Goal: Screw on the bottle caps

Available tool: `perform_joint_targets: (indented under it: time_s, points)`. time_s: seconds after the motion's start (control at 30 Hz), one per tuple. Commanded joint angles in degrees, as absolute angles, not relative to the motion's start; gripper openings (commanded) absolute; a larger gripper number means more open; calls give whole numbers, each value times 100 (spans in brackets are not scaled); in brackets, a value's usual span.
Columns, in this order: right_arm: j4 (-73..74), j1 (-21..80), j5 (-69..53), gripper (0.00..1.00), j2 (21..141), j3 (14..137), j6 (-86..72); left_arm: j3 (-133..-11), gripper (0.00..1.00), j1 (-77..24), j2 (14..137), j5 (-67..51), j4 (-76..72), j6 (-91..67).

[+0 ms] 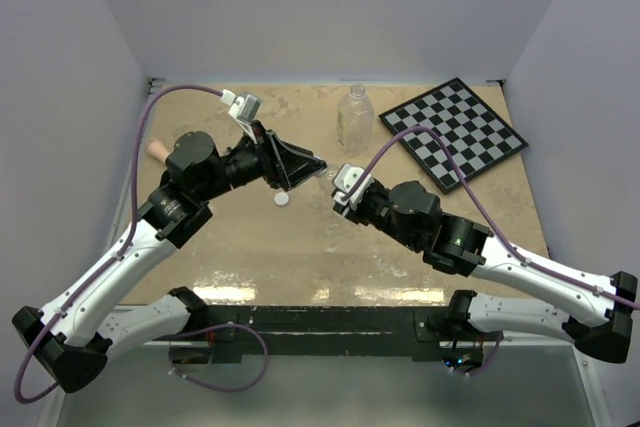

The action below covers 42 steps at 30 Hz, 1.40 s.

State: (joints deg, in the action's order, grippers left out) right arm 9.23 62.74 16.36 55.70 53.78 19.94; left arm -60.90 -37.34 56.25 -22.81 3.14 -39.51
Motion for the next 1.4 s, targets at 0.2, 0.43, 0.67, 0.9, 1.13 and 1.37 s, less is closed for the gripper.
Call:
perform_joint_targets:
  time_s: [0.2,0.43,0.67,0.9,1.13,1.37]
  points:
    - [765,6302,1802,0,5555,5554,1925,-6425,64,-3823,5818,-2399,518,-4069]
    - [773,6310,1811,0,5546,5528,1942,-6469,45,-3841,5862,-2364,492,-4052]
    - [791,6302,1522,0,5511,5528,1942,-6460,4,-3841,5731,-2337,378,-3745]
    - [659,6293,64,0,4940,5502,1977,-6346,0,-3841,5520,-3328,-236,-2552]
    - [773,6302,-1211,0,4772,5598,2048,-6328,0,-3841,5493,-5508,-352,-741]
    - [896,6293,-2003,0,4878,5669,2092,-6390,0,-3841,5405,-6204,545,1194]
